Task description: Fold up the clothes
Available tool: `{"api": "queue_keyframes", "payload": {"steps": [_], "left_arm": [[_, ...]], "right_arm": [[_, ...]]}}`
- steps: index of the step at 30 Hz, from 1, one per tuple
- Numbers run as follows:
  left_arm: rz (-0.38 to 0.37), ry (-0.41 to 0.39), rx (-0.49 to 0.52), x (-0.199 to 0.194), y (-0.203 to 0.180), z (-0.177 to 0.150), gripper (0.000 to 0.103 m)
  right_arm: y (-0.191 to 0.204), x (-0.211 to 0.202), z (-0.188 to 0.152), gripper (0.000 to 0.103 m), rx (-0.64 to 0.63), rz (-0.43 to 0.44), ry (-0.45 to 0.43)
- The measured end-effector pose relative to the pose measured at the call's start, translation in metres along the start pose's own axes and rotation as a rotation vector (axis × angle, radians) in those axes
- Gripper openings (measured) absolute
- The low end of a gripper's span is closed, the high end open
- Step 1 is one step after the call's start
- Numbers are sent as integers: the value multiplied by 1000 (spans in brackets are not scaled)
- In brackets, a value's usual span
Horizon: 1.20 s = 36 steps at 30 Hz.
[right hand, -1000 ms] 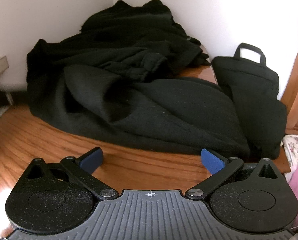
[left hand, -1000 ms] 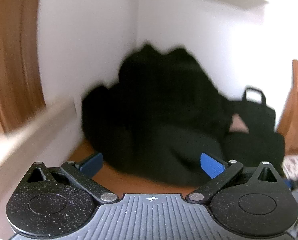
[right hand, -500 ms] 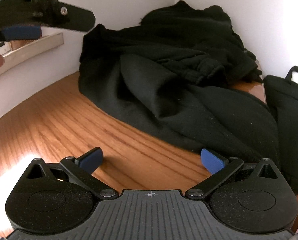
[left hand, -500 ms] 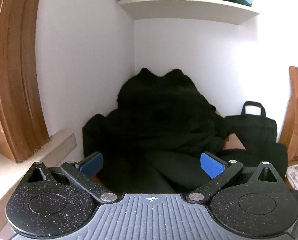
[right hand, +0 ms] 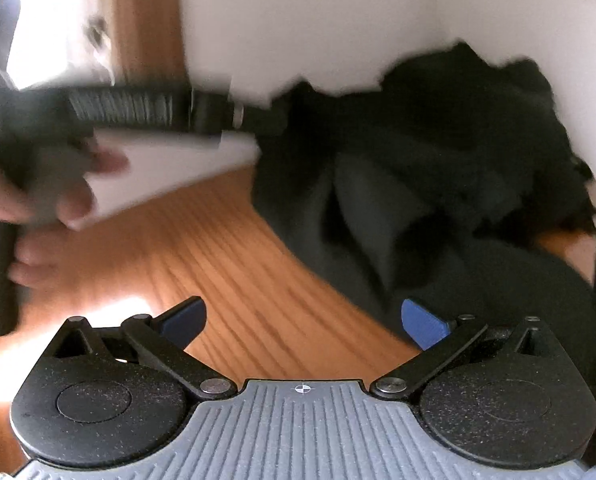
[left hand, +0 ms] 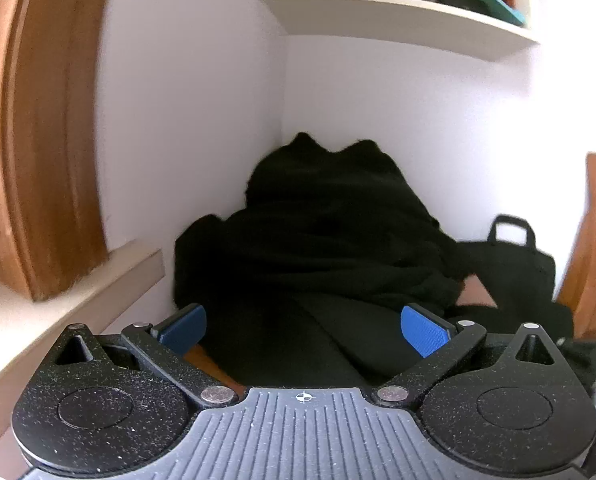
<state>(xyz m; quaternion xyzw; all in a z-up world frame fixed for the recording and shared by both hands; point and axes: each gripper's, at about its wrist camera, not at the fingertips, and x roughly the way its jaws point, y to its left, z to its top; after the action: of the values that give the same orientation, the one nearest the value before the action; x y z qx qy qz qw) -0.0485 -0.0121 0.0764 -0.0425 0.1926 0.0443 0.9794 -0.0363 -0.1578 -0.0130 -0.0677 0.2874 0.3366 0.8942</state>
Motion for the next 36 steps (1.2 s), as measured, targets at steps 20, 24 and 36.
{"api": "queue_keyframes", "payload": {"steps": [20,24,36], "left_arm": [[35,133,-39,72,-91,12,75],[-21,168,-18,98,-118,15,69],[89,194,180,157,-181,9,38]], "right_arm": [[-232,23,67,68,-223,109,-30],[-268,32,72,50,-228,141,-27],[-302,36,63,24,-262,186,-43]]}}
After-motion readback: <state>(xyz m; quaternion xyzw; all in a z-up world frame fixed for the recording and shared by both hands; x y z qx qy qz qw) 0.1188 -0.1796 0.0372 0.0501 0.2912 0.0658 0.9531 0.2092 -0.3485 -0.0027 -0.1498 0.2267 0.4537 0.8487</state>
